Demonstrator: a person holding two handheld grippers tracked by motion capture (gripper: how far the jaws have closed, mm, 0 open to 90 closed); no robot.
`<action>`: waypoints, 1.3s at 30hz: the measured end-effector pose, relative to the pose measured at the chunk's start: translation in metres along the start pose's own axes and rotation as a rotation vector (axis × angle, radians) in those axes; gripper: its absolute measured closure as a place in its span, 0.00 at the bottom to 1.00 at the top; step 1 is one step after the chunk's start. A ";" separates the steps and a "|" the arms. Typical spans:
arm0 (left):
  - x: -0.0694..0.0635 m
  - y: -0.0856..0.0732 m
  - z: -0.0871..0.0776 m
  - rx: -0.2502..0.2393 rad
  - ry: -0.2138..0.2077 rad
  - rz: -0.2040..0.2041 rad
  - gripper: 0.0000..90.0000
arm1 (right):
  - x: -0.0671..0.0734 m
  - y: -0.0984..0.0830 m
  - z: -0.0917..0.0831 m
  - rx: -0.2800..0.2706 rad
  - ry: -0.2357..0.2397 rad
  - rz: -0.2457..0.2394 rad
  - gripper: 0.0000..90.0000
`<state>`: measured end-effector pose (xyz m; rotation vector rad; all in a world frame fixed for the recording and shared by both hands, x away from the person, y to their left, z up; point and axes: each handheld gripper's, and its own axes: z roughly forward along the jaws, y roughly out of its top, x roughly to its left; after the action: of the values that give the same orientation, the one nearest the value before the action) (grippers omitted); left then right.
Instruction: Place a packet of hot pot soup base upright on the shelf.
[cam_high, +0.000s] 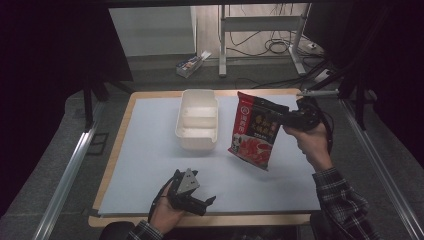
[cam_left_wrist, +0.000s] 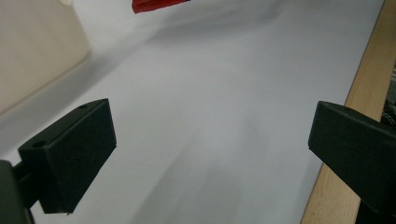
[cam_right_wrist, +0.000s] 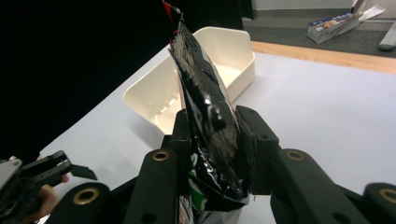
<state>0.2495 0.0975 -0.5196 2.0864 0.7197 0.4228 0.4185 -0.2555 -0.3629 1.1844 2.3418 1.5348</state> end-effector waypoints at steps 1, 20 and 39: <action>0.001 -0.001 -0.002 0.000 0.006 -0.004 0.00 | 0.000 0.002 0.001 0.001 -0.002 -0.002 0.78; 0.004 -0.010 -0.012 -0.003 0.059 -0.037 0.00 | -0.004 0.041 0.037 -0.034 -0.016 0.008 0.77; 0.009 -0.019 -0.023 0.016 0.078 -0.072 0.00 | -0.004 0.090 0.067 -0.089 -0.043 0.018 0.77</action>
<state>0.2380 0.1264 -0.5220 2.0615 0.8438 0.4618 0.5016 -0.1918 -0.3231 1.2092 2.2169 1.5848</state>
